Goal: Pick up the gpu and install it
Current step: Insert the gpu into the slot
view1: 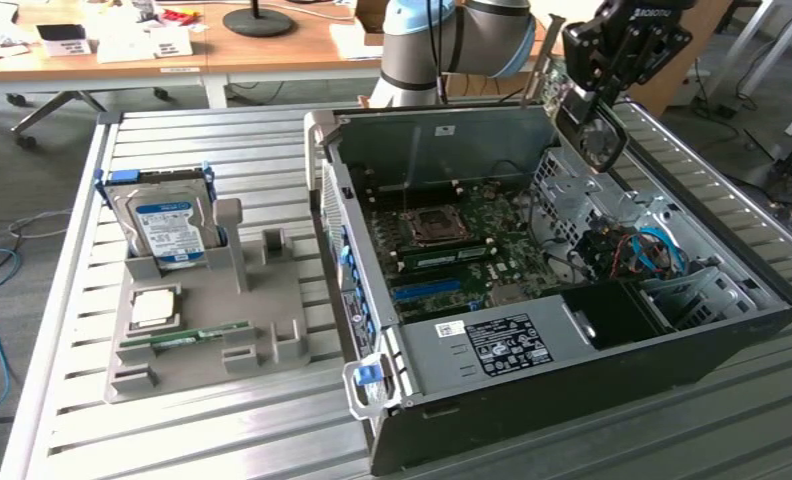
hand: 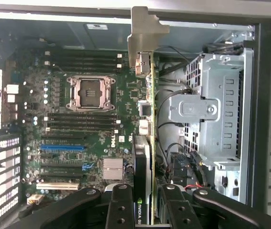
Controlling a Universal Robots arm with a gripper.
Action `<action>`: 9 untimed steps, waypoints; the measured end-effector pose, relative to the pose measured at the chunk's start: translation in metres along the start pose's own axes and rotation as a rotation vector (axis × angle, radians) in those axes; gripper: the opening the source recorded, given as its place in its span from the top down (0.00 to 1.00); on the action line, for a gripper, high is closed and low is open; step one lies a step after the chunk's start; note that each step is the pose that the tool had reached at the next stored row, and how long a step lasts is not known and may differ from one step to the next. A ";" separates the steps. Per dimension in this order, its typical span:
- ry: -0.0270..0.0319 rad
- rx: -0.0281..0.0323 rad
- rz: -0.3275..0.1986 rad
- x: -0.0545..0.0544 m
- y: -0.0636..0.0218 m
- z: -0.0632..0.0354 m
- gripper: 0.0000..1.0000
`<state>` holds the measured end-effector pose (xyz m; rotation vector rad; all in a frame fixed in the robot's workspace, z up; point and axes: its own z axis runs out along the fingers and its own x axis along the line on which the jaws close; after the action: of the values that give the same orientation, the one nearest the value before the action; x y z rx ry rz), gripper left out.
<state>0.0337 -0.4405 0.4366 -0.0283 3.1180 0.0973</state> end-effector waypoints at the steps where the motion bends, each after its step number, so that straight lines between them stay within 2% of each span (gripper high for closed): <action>1: 0.0007 -0.0003 -0.012 0.000 0.0000 0.0000 0.73; 9: 0.0068 -0.0025 -0.109 0.000 0.0000 0.0001 0.73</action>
<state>0.0335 -0.4405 0.4365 -0.1986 3.1152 0.0992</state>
